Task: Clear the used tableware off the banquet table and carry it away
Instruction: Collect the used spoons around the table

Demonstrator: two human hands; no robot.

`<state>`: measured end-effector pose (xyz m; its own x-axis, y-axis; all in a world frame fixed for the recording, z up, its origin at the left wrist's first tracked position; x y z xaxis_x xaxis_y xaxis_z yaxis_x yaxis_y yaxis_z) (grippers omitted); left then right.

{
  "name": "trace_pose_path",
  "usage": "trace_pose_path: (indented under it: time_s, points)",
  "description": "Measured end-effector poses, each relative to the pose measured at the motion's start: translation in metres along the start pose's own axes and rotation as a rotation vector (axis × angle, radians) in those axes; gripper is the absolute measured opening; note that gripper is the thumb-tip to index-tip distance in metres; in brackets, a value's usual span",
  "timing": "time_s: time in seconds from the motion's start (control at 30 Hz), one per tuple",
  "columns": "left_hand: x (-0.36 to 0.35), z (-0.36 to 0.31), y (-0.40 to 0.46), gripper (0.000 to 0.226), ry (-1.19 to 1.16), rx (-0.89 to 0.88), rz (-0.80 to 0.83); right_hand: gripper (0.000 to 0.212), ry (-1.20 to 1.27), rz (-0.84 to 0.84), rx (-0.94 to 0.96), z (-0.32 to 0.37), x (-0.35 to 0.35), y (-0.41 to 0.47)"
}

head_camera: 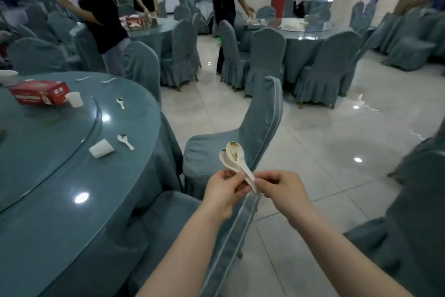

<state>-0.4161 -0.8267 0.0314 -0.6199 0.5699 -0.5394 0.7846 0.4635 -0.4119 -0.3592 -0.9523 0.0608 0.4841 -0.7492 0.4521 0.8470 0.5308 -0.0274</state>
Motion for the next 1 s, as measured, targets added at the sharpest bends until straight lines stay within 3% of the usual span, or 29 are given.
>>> trace_pose_path:
  time_s: [0.3,0.53,0.67,1.0]
  points:
    - [-0.120,0.077,0.016,0.008,0.054,0.106,0.131,0.023,-0.052,-0.064,-0.106,-0.069,0.124,0.003]
    - [-0.158,0.097,0.053,0.004,0.109,0.062,0.045,0.012,0.026,-0.097,-0.157,-0.099,0.157,0.039]
    - [-0.166,0.091,0.093,0.003,0.057,0.055,0.011,0.006,0.061,-0.073,-0.188,-0.115,0.172,0.082]
    - [-0.165,0.025,0.228,0.007,-0.126,-0.050,-0.094,0.021,0.240,0.149,-0.211,-0.105,0.195,0.251]
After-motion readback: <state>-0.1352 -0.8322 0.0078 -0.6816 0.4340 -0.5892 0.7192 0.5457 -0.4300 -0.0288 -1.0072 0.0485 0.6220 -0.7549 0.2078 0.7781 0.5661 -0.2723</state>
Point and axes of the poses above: each hand's wrist, its own y-axis towards the middle knuckle, its own x-axis out of the back of the hand, z = x × y, the point moved 2 cm from there along y, towards the middle knuckle, and after that the axes turned 8 degrees about -y, right-handed, at the moved point
